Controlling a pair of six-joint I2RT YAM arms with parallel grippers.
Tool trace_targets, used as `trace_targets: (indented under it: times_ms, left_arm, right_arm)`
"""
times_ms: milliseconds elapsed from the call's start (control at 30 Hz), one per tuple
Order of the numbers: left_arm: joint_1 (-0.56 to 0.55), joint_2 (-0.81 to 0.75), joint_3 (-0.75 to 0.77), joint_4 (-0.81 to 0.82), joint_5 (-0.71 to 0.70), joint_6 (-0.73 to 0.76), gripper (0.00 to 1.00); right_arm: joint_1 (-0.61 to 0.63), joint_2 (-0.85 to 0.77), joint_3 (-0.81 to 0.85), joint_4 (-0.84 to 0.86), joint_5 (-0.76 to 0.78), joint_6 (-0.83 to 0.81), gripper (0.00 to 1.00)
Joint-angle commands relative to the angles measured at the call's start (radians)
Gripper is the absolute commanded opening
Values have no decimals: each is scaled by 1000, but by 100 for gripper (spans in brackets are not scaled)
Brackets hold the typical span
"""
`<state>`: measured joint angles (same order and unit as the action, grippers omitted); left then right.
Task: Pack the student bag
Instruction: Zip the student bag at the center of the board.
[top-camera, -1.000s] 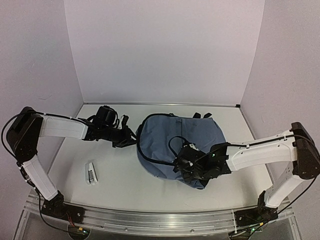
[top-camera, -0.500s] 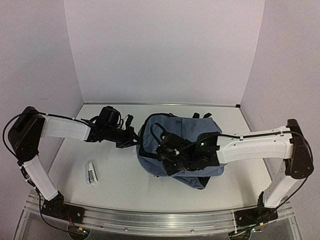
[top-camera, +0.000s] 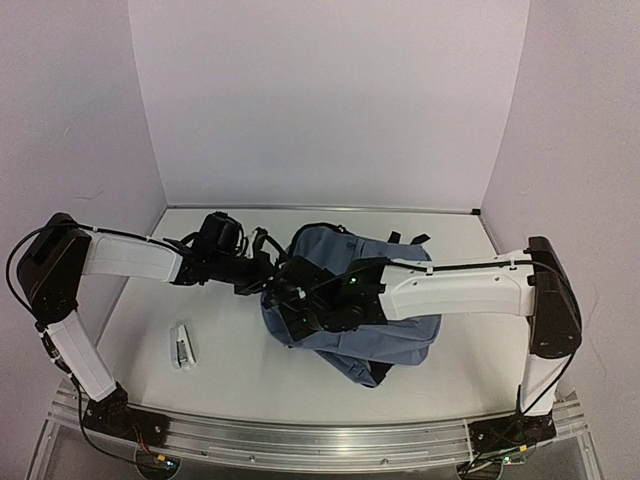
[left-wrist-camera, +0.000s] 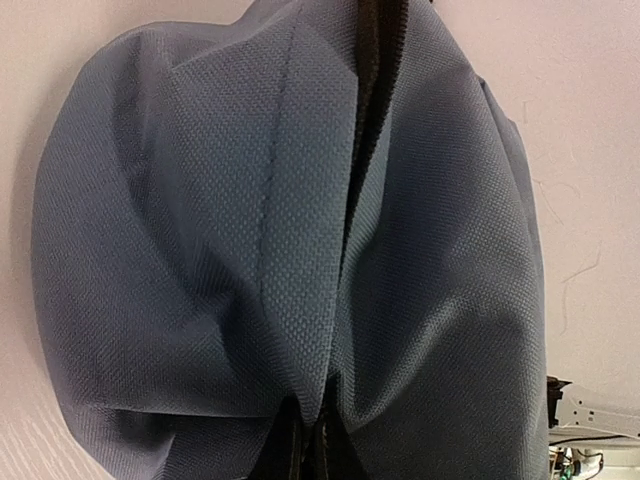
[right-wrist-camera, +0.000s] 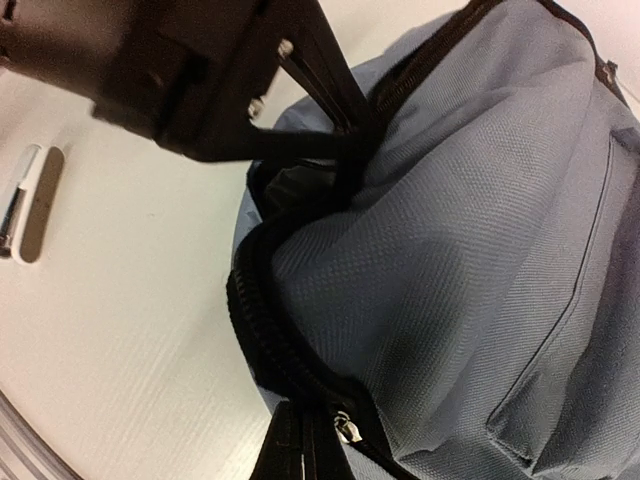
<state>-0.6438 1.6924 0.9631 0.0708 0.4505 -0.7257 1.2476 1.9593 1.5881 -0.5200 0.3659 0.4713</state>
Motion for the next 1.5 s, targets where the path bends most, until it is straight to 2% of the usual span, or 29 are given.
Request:
trace_targets:
  times_ms: [0,100,300,433,500,567,633,833,1000,1200,1467]
  left_arm:
    - [-16,-15,67,-74,-64,43,2]
    - [-6,-60,86,-154,-143,86,13]
    - [56,-191,58,-261,-269,131,45]
    - [61,-290,16,-337,-347,153,64]
    - [53,-330,-25,-336,-315,164,68]
    - [28,-369,-64,-333,-283,167,69]
    - [-21,-398,-99,-341,-276,157,68]
    - [-216,-454,-142,-351,-388,33,67]
    - [-316,-430,-178,-285,-403,-120,63]
    - [-356,-362,-186,-228,-391,-196,46]
    - [-368,-280,-169,-134,-336,-208,39]
  right_arm:
    - [10,2,78,140,-4,-23,0]
    - [10,-39,34,142,-73,-49,1]
    - [17,-190,-118,166,-289,-95,19]
    - [18,-298,-213,175,-271,-97,28]
    - [18,-332,-250,174,-194,-90,36]
    - [17,-360,-285,174,-117,-75,43]
    - [16,-371,-305,174,-61,-65,46]
    - [15,-359,-341,175,53,-12,46]
    - [15,-347,-350,175,81,9,47]
    - [15,-346,-356,176,87,16,47]
    - [15,-336,-363,179,88,24,46]
